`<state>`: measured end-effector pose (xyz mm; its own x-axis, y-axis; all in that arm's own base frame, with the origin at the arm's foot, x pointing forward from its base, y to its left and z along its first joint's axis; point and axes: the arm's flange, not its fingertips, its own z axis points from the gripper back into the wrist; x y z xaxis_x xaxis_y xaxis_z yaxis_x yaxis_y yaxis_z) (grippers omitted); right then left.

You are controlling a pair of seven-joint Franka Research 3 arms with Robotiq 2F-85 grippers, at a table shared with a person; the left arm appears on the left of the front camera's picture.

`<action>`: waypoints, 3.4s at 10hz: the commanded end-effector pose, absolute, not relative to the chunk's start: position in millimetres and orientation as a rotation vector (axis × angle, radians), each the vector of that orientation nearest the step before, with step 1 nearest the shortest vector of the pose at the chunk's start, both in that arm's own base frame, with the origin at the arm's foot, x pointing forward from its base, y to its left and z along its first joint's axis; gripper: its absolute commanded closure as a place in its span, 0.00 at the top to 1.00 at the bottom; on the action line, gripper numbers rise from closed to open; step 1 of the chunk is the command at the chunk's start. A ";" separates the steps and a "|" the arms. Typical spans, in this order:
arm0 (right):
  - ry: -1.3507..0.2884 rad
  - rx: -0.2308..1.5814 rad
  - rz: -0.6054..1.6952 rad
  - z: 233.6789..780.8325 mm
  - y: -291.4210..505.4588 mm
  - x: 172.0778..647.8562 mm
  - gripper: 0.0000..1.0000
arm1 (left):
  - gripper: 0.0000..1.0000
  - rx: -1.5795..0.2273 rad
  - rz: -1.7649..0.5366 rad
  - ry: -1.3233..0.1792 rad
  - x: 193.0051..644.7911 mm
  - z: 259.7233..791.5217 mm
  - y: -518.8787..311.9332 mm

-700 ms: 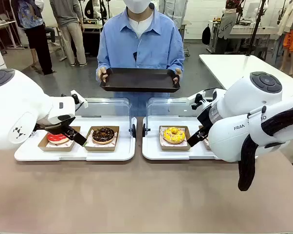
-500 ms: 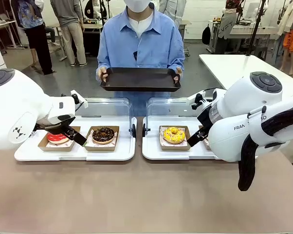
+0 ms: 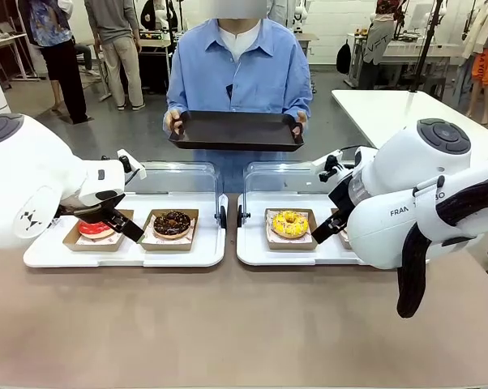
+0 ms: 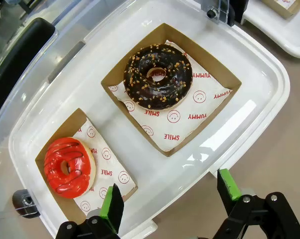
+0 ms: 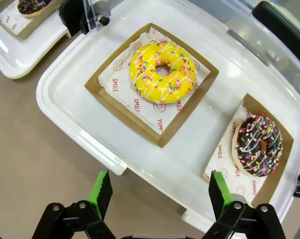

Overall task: Provide the desired donut to the person.
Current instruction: Pick up and lift the Paper togo box containing the Donut pointed at by the person.

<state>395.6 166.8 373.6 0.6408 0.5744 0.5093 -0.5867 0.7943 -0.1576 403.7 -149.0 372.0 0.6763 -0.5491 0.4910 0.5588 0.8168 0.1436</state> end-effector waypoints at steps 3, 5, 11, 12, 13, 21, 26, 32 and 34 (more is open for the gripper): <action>-0.573 0.023 0.662 373.6 166.9 395.6 1.00 | 1.00 -0.019 -0.623 -0.546 403.7 371.9 -149.0; -0.573 0.023 0.662 373.6 166.9 395.6 1.00 | 1.00 -0.019 -0.623 -0.546 403.7 371.9 -149.0; -0.559 0.002 0.592 475.5 154.1 390.6 1.00 | 1.00 0.002 -0.643 -0.500 413.8 447.5 -153.0; -0.530 -0.020 0.602 498.4 153.6 388.6 1.00 | 1.00 0.009 -0.632 -0.477 411.2 470.5 -154.4; -0.486 -0.043 0.597 523.9 153.2 391.0 1.00 | 1.00 0.037 -0.662 -0.444 413.8 503.7 -160.7; -0.494 -0.061 0.571 616.3 149.0 367.2 1.00 | 1.00 0.076 -0.651 -0.526 381.8 610.8 -158.6; -0.494 -0.061 0.571 616.3 149.0 367.2 1.00 | 1.00 0.076 -0.651 -0.526 381.8 610.8 -158.6; -0.554 0.620 1.093 600.4 41.2 412.8 1.00 | 1.00 -0.563 -1.278 -0.450 405.2 613.0 -94.4; -0.607 0.771 1.115 586.0 8.9 429.0 1.00 | 1.00 -0.661 -1.340 -0.559 409.3 614.1 -63.6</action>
